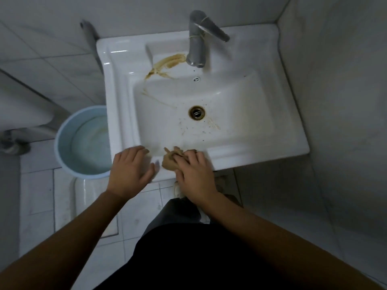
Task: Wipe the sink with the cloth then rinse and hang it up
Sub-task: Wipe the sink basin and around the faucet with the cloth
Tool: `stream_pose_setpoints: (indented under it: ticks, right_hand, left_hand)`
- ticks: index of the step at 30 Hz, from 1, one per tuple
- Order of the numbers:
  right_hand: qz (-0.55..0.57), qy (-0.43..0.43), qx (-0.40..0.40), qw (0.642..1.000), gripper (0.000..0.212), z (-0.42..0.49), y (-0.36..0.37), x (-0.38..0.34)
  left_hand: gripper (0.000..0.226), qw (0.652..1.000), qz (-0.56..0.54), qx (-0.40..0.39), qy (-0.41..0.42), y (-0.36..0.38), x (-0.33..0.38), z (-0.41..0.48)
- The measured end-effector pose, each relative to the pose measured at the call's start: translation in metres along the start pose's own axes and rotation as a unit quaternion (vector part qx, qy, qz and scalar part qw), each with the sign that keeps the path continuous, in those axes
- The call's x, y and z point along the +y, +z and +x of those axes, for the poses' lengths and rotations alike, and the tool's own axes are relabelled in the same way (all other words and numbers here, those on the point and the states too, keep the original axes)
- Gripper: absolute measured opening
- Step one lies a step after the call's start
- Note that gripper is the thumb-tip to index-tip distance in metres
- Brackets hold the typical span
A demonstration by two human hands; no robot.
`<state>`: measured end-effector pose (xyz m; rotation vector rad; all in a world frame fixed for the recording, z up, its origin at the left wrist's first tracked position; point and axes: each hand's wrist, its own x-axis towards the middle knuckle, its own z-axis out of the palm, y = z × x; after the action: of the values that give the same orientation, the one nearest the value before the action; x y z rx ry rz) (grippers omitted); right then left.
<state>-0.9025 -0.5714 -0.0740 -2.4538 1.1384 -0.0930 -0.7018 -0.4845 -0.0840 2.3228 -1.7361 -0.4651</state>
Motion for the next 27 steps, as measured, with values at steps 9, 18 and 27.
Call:
stream_pose_setpoints:
  ticks: [9,18,27]
  right_hand:
    - [0.015,-0.135,-0.067,0.989,0.046,0.030,0.024,-0.039]
    - [0.087,-0.053,0.030,0.994,0.043,0.136,-0.006,-0.026]
    - [0.079,0.069,0.114,0.988,0.045,0.251,-0.036,0.017]
  left_hand:
    - [0.047,0.995,-0.018,0.074,-0.066,-0.009,-0.036,-0.014]
    - [0.054,0.991,0.006,0.113,-0.075,-0.023,-0.049,0.034]
    - [0.052,0.994,0.008,0.087,-0.064,-0.020,-0.064,0.100]
